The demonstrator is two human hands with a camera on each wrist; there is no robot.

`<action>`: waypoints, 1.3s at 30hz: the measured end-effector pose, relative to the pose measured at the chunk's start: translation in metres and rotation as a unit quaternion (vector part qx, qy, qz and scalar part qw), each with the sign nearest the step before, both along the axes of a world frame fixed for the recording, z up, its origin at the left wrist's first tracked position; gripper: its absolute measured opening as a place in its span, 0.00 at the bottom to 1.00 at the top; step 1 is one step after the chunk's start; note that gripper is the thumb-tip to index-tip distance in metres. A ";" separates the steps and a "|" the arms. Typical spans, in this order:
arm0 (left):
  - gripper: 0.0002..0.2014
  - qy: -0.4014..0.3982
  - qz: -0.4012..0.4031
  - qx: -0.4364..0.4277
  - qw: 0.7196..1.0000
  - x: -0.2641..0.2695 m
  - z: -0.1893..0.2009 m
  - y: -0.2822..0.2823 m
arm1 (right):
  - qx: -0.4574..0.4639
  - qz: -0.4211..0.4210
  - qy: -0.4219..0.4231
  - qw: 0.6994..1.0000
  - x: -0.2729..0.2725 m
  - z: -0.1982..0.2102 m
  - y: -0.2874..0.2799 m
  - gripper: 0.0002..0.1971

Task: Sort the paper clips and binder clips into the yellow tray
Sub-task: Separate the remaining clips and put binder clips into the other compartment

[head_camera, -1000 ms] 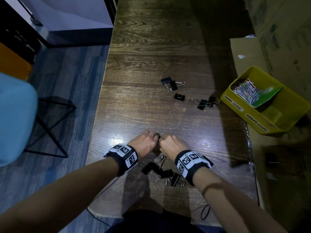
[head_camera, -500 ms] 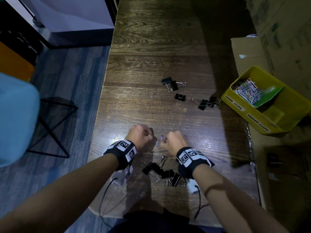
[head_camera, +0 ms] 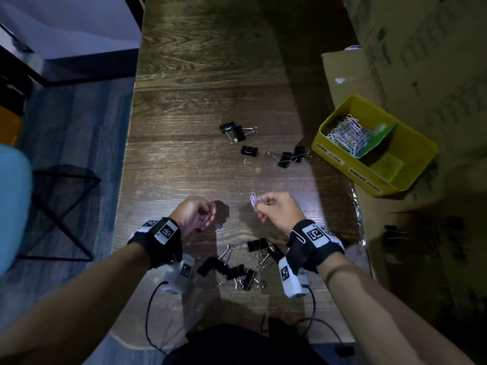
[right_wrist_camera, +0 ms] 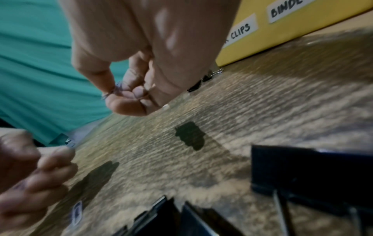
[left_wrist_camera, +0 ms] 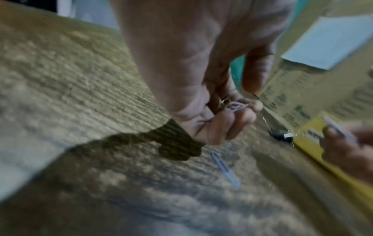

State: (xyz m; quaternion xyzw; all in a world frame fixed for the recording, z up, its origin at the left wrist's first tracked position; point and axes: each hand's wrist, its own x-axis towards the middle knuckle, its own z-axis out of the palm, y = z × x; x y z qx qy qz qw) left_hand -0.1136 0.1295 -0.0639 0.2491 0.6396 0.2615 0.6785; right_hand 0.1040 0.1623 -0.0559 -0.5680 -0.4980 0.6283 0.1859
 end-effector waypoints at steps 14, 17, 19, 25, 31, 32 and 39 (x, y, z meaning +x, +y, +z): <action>0.03 0.367 -0.546 0.172 0.733 0.001 -0.004 -0.009 | -0.016 0.007 -0.012 1.000 0.037 0.010 0.016 0.10; 0.07 0.384 -0.576 0.134 0.709 0.008 0.001 -0.007 | -0.015 -0.015 -0.011 1.000 0.051 0.015 0.020 0.09; 0.08 0.401 -0.581 0.134 0.695 0.017 0.009 -0.004 | -0.010 -0.034 -0.003 0.999 0.061 0.019 0.025 0.08; 0.08 0.418 -0.563 0.174 0.691 0.018 0.003 -0.011 | 0.014 -0.089 0.006 0.996 0.087 0.019 0.034 0.11; 0.12 0.460 -0.429 0.214 0.747 0.010 -0.016 -0.014 | 0.014 -0.075 0.002 0.997 0.084 0.013 0.032 0.10; 0.15 0.448 -0.405 0.237 0.761 0.014 -0.015 -0.014 | 0.013 -0.068 0.002 0.998 0.081 0.014 0.031 0.09; 0.10 0.435 -0.350 0.267 0.786 0.033 -0.004 -0.020 | -0.002 -0.036 -0.001 0.999 0.061 0.015 0.022 0.08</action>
